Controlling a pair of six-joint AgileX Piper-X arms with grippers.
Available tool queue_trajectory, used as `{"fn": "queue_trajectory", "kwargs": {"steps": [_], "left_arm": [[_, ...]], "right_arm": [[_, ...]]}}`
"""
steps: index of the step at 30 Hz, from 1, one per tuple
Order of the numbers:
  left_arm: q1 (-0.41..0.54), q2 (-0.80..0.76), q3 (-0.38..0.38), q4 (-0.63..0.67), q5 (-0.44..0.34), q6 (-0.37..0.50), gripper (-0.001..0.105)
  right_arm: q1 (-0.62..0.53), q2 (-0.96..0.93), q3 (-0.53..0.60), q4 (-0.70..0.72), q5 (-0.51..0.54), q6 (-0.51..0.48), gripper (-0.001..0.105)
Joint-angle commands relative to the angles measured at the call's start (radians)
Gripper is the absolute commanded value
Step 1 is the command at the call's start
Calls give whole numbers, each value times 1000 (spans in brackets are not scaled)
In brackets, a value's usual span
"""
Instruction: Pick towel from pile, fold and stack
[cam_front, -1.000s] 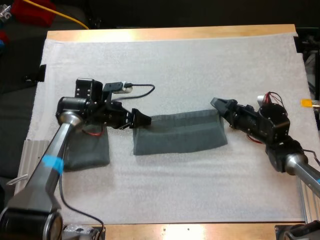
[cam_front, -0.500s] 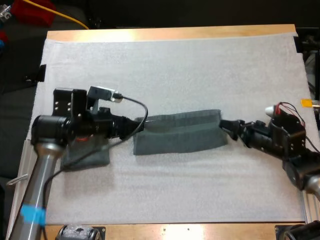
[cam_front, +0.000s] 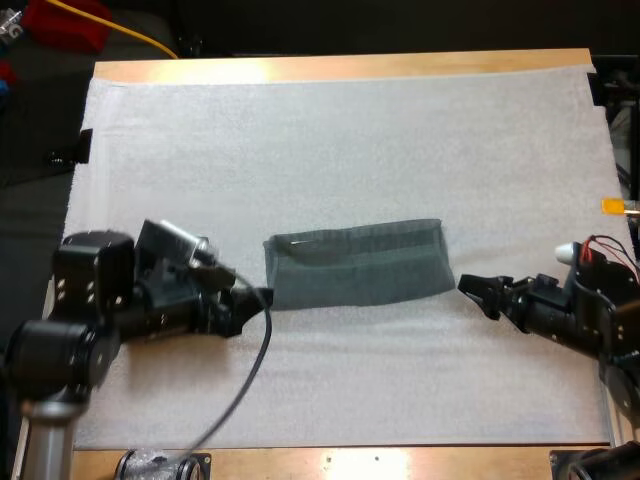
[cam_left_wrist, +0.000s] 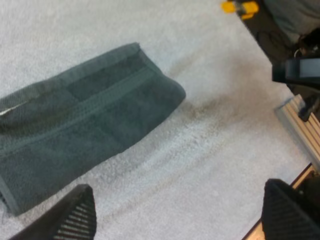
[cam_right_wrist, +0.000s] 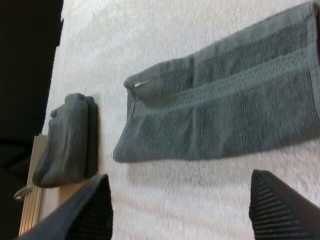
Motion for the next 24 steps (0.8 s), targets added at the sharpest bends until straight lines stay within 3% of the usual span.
{"fn": "queue_trajectory", "kwargs": {"steps": [1, 16, 24], "left_arm": [[1, -22, -5, 19, -4, -6, 66], [1, -87, -5, -3, 34, -62, 66], [1, -87, -5, -38, 63, -93, 66]], "right_arm": [[-5, -18, -8, 23, 1, -14, 58], [-5, -20, -23, 71, 174, -27, 58], [-5, 122, -120, 71, 290, -133, 58]]}}
